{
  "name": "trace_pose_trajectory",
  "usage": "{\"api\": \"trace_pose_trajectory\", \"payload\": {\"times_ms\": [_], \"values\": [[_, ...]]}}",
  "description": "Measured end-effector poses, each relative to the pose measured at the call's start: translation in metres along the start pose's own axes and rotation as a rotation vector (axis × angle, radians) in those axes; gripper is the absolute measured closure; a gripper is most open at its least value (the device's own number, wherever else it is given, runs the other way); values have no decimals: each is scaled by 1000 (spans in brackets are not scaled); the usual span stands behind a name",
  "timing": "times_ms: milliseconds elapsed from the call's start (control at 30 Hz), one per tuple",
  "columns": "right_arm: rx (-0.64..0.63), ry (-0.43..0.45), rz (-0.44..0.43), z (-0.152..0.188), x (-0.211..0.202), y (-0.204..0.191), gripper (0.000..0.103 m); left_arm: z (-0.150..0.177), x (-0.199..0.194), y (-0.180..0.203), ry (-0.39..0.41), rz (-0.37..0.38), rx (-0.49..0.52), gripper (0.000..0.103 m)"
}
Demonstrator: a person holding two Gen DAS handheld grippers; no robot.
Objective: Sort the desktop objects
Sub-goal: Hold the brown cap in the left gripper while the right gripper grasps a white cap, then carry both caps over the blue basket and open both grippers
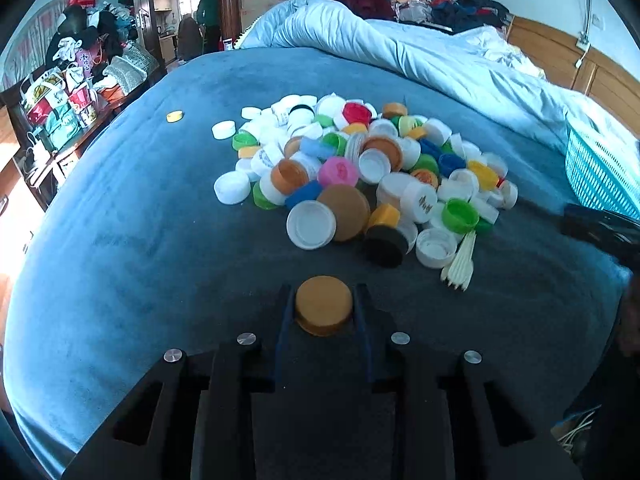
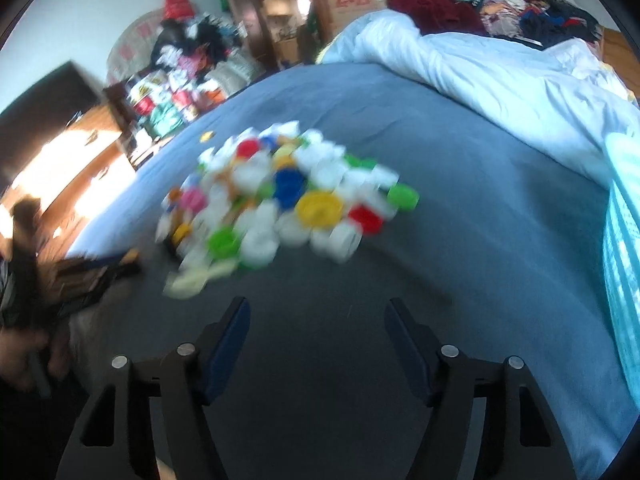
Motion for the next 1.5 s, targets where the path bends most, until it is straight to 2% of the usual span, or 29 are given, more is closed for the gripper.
{"api": "trace_pose_trajectory", "payload": {"times_ms": [167,233,300,367,400,567,733,867,967,1100,1267,1500], "values": [[-25,-30,7,-22,45,6,35,-5,0,-1,2,9,-12,79],[-23,-52,-8,-21,56,8,52,-7,-2,0,6,14,-12,79],[-10,-68,-32,-19,63,11,63,-11,-4,3,12,15,-6,78],[0,-62,-46,-18,63,13,64,-15,-4,7,13,15,-3,78],[1,-60,-53,-19,62,13,69,-17,-5,9,15,13,0,78],[-19,-49,-41,-19,62,10,69,-24,-7,21,22,26,19,78],[-9,-58,-69,-21,60,10,71,-30,-12,29,21,26,26,78],[8,-20,-58,-23,33,10,71,-42,-20,35,15,-29,35,78],[8,20,-63,-30,0,3,71,-53,-25,41,9,-82,55,78],[-8,93,-66,-43,-49,-11,71,-68,-33,51,23,-110,68,78],[-38,178,-77,-61,-102,-23,71,-86,-46,68,55,-109,91,78],[-75,250,-70,-74,-142,-33,71,-104,-63,82,95,-118,112,79]]}}
Point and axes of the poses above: each gripper's, at about its wrist camera, not at the fingertips, and x roughly the way its jaws point, y to its right, z to its underside, the point moved 3 cm from there along x, roughly the way its jaws point, and after that the axes turned 6 degrees about z, right-handed, at the moved point
